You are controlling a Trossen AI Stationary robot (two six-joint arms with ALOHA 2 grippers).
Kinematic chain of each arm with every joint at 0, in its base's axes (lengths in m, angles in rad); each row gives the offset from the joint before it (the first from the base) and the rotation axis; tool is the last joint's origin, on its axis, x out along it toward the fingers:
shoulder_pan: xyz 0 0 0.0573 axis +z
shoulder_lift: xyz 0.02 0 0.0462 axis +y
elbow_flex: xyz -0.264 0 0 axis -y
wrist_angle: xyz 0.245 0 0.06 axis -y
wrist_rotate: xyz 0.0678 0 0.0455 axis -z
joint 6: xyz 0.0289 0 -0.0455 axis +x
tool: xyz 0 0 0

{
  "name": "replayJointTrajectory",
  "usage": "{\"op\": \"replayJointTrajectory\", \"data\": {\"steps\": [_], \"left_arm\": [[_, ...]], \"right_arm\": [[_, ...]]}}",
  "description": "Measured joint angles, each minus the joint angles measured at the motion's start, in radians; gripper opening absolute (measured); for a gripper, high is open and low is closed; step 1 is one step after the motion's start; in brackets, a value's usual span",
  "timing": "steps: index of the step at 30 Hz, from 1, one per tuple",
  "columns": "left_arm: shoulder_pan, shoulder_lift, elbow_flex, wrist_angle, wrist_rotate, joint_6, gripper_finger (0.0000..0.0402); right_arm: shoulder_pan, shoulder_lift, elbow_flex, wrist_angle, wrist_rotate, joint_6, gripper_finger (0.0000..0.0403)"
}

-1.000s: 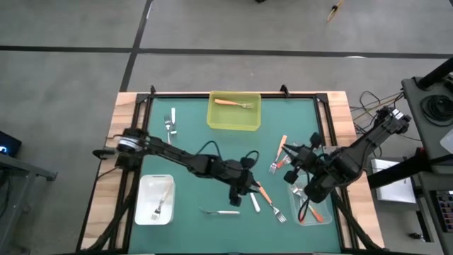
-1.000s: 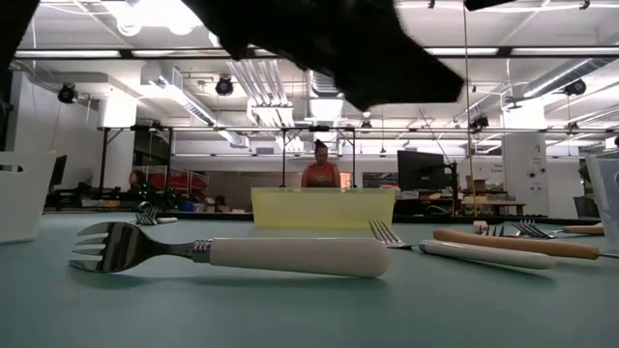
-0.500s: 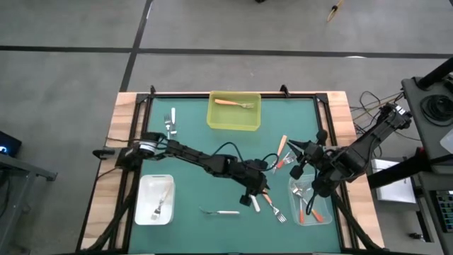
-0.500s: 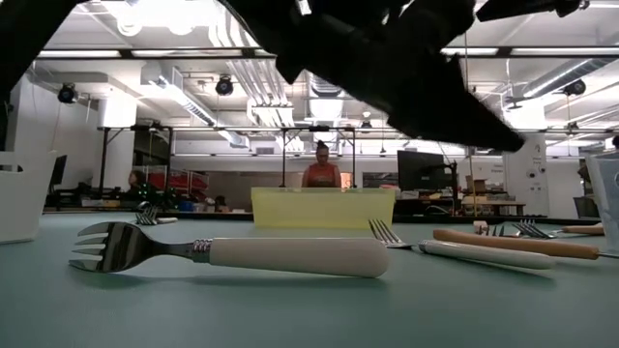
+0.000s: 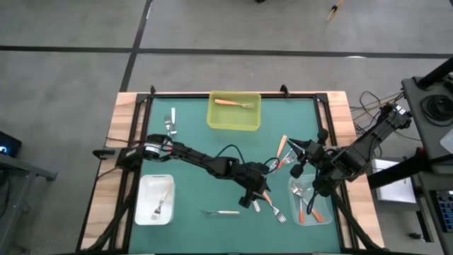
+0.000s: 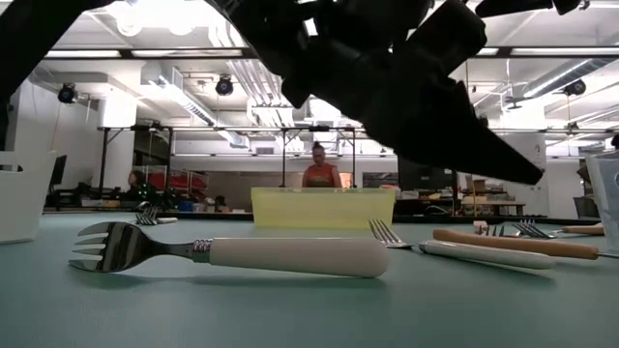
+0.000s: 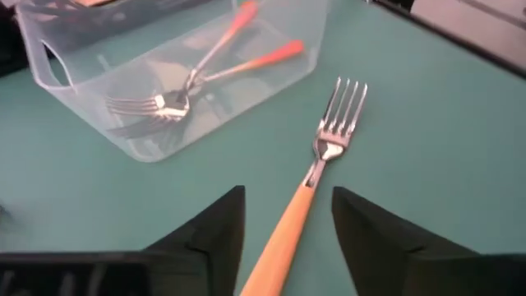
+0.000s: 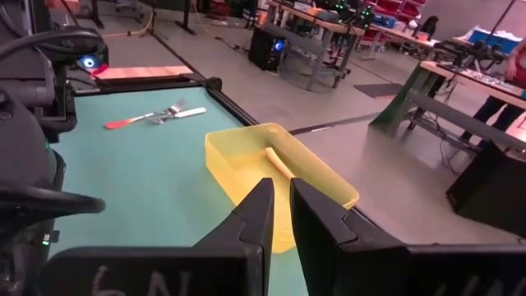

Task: Sort silverware by color (type)
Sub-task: Put the yellow fork into the yellow bin

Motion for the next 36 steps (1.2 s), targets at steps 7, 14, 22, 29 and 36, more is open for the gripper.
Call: {"op": "replayJointTrajectory", "data": {"steps": [7,14,22,29,36], "left_arm": [[0.002,0.032,-0.001,0.052,0.002,0.03,0.0214],[0.013,0.041,0.004,0.07,0.014,0.059,0.021],[0.031,0.041,0.004,0.034,0.041,0.127,0.021],[0.023,0.059,0.005,0.057,0.09,0.123,0.021],[0.029,0.087,0.01,0.036,0.073,0.112,0.021]], "right_arm": [[0.0,0.0,0.0,0.003,-0.004,-0.001,0.0033],[-0.003,0.001,0.0,0.002,-0.005,0.003,0.0034],[-0.003,0.001,-0.001,0.002,-0.005,0.001,0.0034],[-0.003,0.001,-0.002,0.002,-0.005,0.004,0.0034],[-0.003,0.001,-0.002,0.002,-0.005,0.004,0.0034]]}}
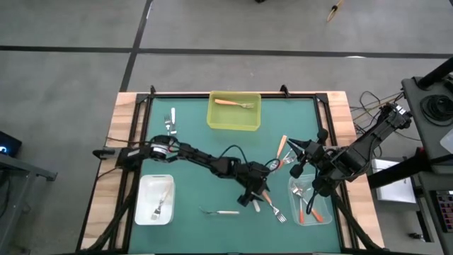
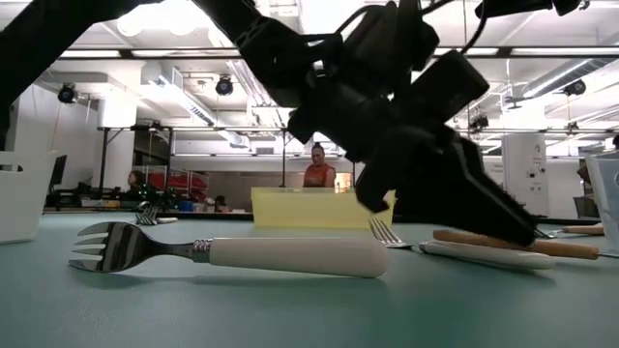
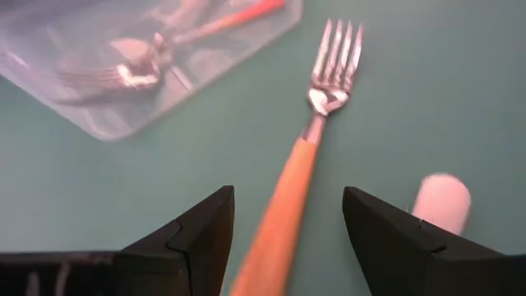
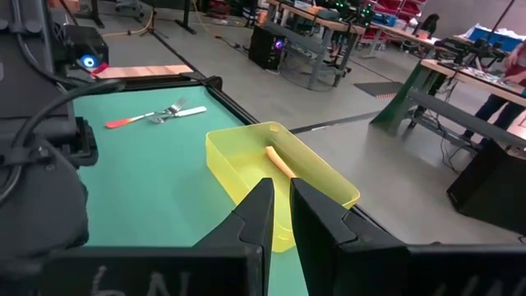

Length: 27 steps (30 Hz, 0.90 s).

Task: Sort silverware by color (type)
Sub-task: Put the yellow fork into the yellow bin

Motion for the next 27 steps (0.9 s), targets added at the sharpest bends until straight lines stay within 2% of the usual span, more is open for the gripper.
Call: {"op": "replayJointTrajectory", "data": {"steps": [11,27], "left_arm": [[0.003,0.001,0.001,-0.006,-0.037,-0.003,0.02],[0.0,0.001,0.0,-0.073,-0.033,-0.038,0.0187]], "right_arm": [[0.0,0.0,0.0,-0.001,0.0,-0.005,0.0034],[0.0,0.0,0.0,-0.001,0.0,-0.007,0.0034]]}}
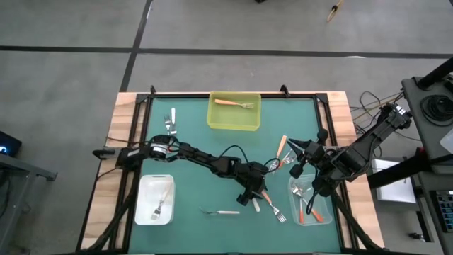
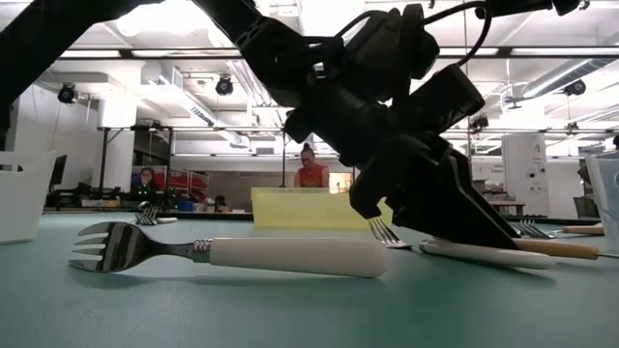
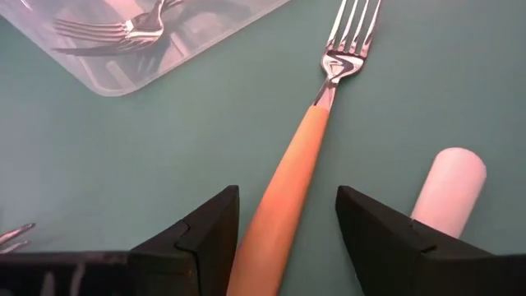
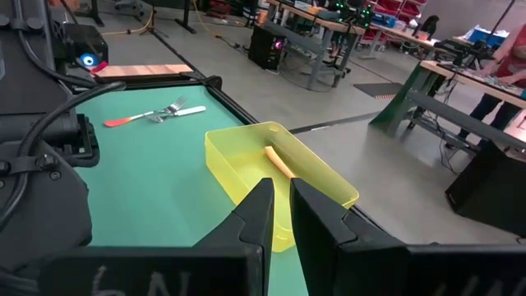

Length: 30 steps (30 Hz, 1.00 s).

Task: Sort silverware by color (type)
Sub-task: Put the yellow fork into the yellow bin

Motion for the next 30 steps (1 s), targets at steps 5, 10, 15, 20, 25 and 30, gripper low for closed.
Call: {"op": "replayJointTrajectory", "data": {"steps": [5,10,15,20,25,30], "left_arm": [[0.0,0.0,-0.001,-0.001,0.001,-0.001,0.0166],[-0.002,-0.001,-0.002,-0.007,-0.012,-0.006,0.0122],[-0.002,-0.001,-0.002,-0.008,-0.014,-0.015,0.0074],[-0.002,-0.001,-0.002,-0.006,-0.021,-0.015,0.0051],[-0.002,-0.003,-0.002,-0.005,-0.028,-0.015,0.0051],[0.001,-0.029,-0.005,-0.045,-0.045,-0.018,0.0051]], "right_arm": [[0.0,0.0,0.0,0.0,0.0,0.0,0.0034],[0.0,0.0,0.0,0.0,0.0,0.0,0.0034],[0.0,0.0,0.0,-0.001,0.0,0.0,0.0034],[0.0,0.0,0.0,-0.002,0.0,-0.001,0.0034],[0.0,0.0,0.0,-0.003,0.0,-0.001,0.0034],[0.0,0.0,0.0,-0.004,0.0,-0.001,0.0034]]}}
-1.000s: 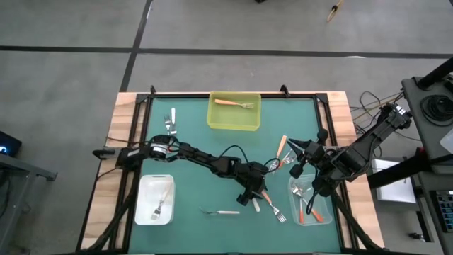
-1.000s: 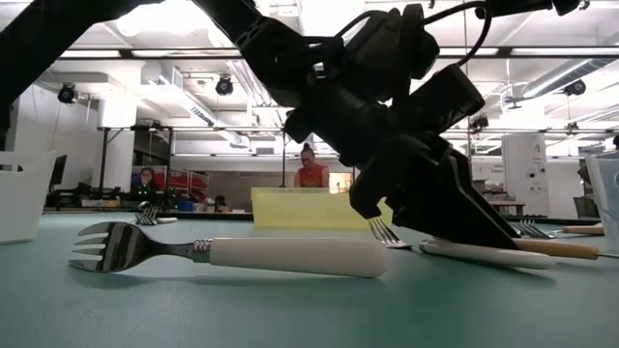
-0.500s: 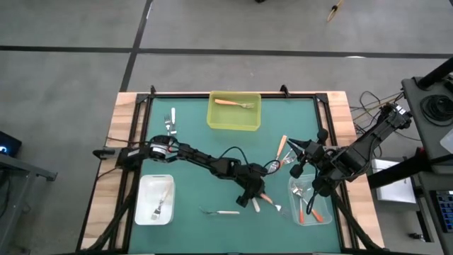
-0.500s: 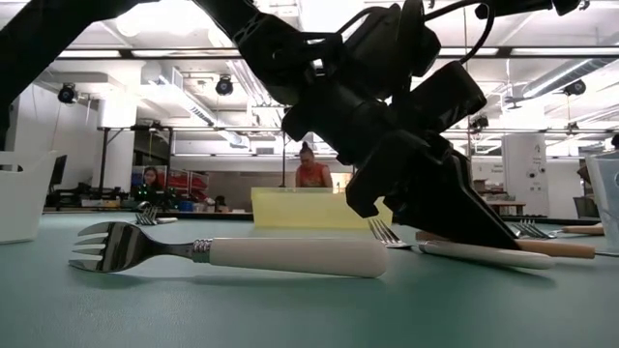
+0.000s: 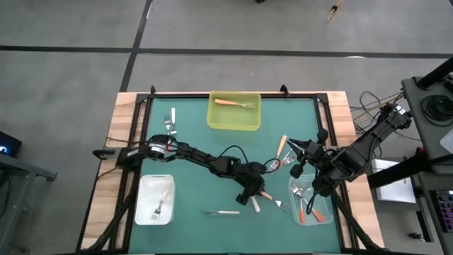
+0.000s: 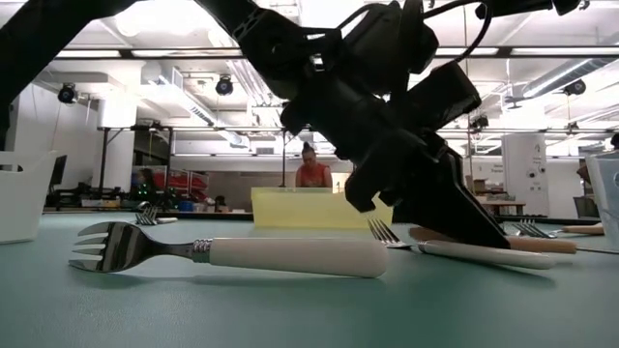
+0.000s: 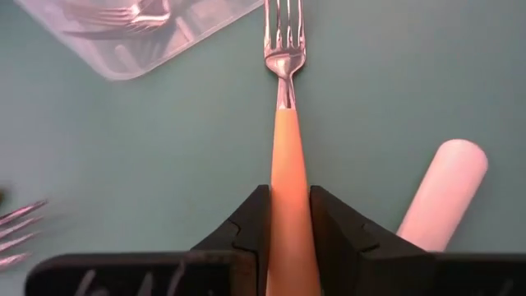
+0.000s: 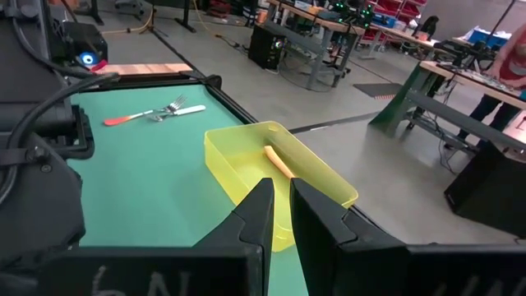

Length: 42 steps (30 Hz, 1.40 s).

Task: Sort silverware by color (type)
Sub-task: Put the yellow fork into the yellow bin

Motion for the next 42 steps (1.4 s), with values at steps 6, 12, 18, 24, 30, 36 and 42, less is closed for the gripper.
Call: {"op": "replayJointTrajectory", "data": {"steps": [6,12,18,24,30,36,42], "left_arm": [[0.006,-0.065,0.0,-0.121,0.003,0.0,0.0051],[0.022,-0.157,0.0,-0.268,0.008,0.005,0.0051],[0.07,-0.257,0.0,-0.454,-0.037,0.055,0.0051],[0.166,-0.371,-0.003,-0.605,-0.054,0.106,0.0051],[0.309,-0.474,-0.035,-0.644,-0.054,0.166,0.0051],[0.493,-0.528,-0.089,-0.645,-0.055,0.223,0.0051],[0.678,-0.516,-0.09,-0.648,-0.072,0.239,0.0051]], "right_arm": [[0.0,0.0,0.0,-0.002,-0.008,0.0,0.0034],[0.0,0.0,0.0,-0.001,-0.009,0.0,0.0034],[0.0,0.0,0.0,0.006,-0.009,0.026,0.0034],[-0.013,0.0,0.0,0.007,-0.008,0.07,0.0033],[-0.074,0.0,0.0,0.049,-0.008,0.077,0.0033],[-0.178,0.03,-0.002,0.051,-0.013,0.079,0.0033],[-0.316,0.05,-0.001,0.051,-0.045,0.01,0.0033]]}}
